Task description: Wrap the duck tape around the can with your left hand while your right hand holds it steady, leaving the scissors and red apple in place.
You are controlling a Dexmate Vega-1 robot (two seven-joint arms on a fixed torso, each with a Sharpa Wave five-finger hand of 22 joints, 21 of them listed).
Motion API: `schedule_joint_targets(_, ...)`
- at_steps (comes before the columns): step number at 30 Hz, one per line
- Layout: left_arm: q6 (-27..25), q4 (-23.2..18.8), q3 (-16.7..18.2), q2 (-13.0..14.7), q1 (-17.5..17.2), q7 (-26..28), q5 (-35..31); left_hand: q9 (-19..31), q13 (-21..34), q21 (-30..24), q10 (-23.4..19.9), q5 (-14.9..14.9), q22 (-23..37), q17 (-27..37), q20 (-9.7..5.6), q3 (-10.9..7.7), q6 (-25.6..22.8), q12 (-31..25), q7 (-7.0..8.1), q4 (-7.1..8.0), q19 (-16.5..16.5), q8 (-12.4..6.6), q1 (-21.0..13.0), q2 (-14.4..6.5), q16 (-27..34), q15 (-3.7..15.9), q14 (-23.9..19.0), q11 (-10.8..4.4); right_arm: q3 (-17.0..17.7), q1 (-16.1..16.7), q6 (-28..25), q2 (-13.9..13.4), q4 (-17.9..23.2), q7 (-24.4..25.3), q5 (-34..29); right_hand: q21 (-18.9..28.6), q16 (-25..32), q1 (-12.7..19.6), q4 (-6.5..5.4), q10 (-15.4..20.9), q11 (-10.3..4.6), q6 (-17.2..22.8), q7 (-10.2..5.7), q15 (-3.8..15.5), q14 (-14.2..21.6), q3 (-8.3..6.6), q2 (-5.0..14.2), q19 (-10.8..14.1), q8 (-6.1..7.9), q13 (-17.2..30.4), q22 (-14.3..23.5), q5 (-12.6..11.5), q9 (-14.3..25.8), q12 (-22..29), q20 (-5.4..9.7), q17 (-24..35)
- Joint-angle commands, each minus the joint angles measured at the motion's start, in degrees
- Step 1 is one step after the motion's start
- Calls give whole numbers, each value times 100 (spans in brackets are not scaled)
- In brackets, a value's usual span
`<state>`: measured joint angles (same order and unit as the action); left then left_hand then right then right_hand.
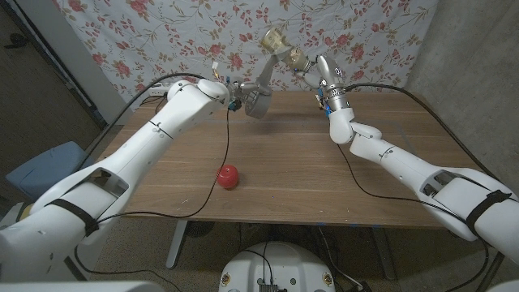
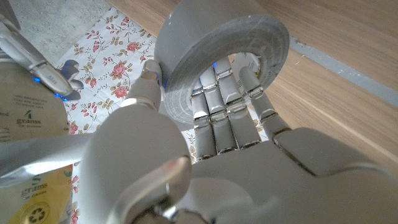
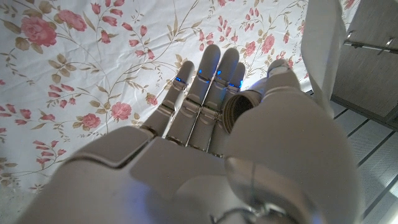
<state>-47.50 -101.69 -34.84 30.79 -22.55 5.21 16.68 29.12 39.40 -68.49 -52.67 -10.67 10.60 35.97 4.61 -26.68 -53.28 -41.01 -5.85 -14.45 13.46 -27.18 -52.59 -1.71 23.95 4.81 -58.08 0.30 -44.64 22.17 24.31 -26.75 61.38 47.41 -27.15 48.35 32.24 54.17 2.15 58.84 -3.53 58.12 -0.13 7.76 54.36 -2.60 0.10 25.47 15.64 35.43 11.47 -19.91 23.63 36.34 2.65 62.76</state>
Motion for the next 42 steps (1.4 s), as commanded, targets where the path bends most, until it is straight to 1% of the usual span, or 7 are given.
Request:
schedule_joint_targets(1,258,233,-289,149,495,-537,-407,50,45,14,-963,-73,2,-9,8,-705,26,-48,24,731,-16,0,-635,-749,-30,707,-394,-1007,145,161,295,-286,278,-813,-326,48,-56,806,-3,-48,-31,473,-558,474,-82,58,777,-34,-17,14,-4,-52,17,-34,650,17)
schedule_joint_targets(13,309,153,-424,199,636,-699,-875,129,48,23,-960,-109,-2,1,-18,-704,42,-29,70,745,-38,-11,-606,-744,-65,719,-364,-1020,159,143,41,-596,602,-2205,-296,57,-155,802,-43,-108,70,478,-579,476,-184,131,774,-75,-71,-63,-16,-115,-10,-137,663,14)
schedule_joint_targets(21,1961,697,-503,387,582,-645,-1540,139,10,39,-941,-149,-7,-36,-92,-688,33,22,156,798,-56,7,-512,-691,-147,755,-316,-1110,244,181,66,-631,592,-2689,-60,57,-219,813,-57,-140,58,481,-603,477,-243,169,772,-100,-107,-95,-25,-155,-41,-187,676,0)
schedule_joint_targets(27,3185,1357,-427,373,588,-619,-1971,69,10,93,-915,-260,-23,-83,-212,-653,-42,78,406,854,-69,36,-395,-589,-304,804,-190,-1170,281,159,22,-629,608,-2993,41,61,-280,831,-70,-157,60,479,-608,477,-285,201,778,-111,-133,-125,-32,-195,-55,-229,679,-19)
schedule_joint_targets(33,3591,1392,-474,504,691,-843,-2560,-115,-175,239,-807,-565,-42,-147,-351,-567,-152,361,791,917,-65,60,-242,-323,-567,833,71,-1167,260,89,17,-590,513,-3057,-14,61,-322,850,-80,-183,52,481,-601,477,-298,223,790,-129,-147,-118,-38,-227,-59,-249,681,-35)
schedule_joint_targets(36,3650,1327,-491,540,760,-1081,-2765,-224,-288,312,-764,-747,-40,-176,-391,-579,-183,529,797,915,-65,88,-257,-266,-675,852,180,-1192,251,54,96,-544,413,-2992,-21,63,-341,858,-84,-174,49,481,-588,476,-301,236,790,-130,-156,-133,-40,-241,-66,-261,682,-42)
schedule_joint_targets(42,3806,1382,-489,432,865,-1212,-3146,-522,-606,377,-655,-1106,-4,-175,-546,-600,-266,1014,975,631,5,161,-688,-134,-813,898,337,-1190,213,-11,241,-409,179,-2639,-137,65,-363,862,-95,-157,52,479,-595,474,-300,253,798,-137,-163,-138,-43,-259,-63,-266,681,-52)
